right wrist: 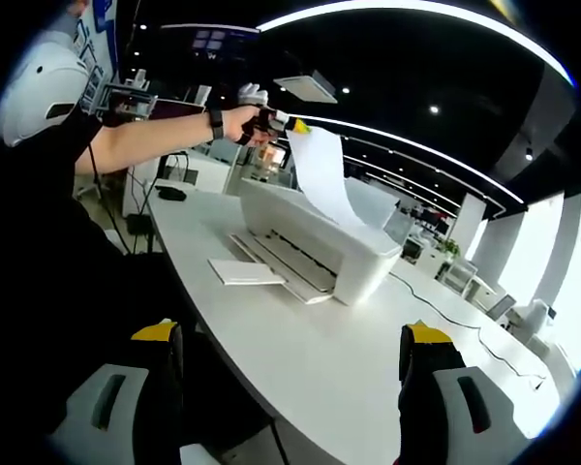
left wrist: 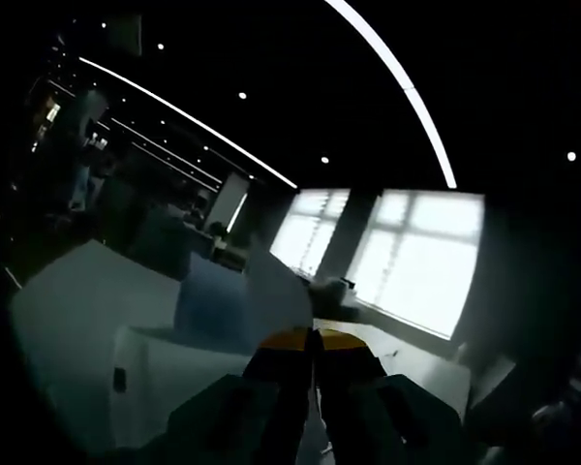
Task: Remove the paper from the printer output slot and place it on top of the printer
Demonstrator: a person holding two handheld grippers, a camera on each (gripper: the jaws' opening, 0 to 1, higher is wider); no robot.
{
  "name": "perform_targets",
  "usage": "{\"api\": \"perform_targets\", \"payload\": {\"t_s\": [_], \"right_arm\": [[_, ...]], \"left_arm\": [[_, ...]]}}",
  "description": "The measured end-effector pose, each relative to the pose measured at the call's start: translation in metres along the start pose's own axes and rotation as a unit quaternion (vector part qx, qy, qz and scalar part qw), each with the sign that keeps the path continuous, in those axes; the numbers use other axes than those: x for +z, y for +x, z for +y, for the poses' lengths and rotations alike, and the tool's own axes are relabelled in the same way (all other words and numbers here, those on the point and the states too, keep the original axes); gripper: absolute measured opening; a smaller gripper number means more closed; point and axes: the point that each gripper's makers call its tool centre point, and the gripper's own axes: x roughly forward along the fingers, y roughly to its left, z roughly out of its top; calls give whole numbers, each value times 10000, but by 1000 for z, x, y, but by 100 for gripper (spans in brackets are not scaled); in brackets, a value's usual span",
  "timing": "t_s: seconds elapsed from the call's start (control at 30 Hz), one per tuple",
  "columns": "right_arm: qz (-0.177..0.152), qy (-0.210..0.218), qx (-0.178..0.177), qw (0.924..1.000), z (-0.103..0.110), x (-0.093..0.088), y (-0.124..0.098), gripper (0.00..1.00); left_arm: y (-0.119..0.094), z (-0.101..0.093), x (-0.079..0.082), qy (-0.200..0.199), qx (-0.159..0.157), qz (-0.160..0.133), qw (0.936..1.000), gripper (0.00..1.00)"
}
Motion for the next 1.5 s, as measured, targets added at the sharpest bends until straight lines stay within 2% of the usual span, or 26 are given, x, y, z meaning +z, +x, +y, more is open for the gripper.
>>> {"api": "perform_targets", "payload": {"t_s": [0.37,1.1,1.5], "right_arm": [[8,3,12,10000,0,-1,1,88],[11,9,13,10000,1,-1,2,88],[22,17,16,10000,1,-2,2,88]], "left_arm": [[4,5,-9,38,-2,232,9997,5],[3,6,-8,85,26,266,9996,5],[5,5,-11,121,-3,377,9992,5]]}}
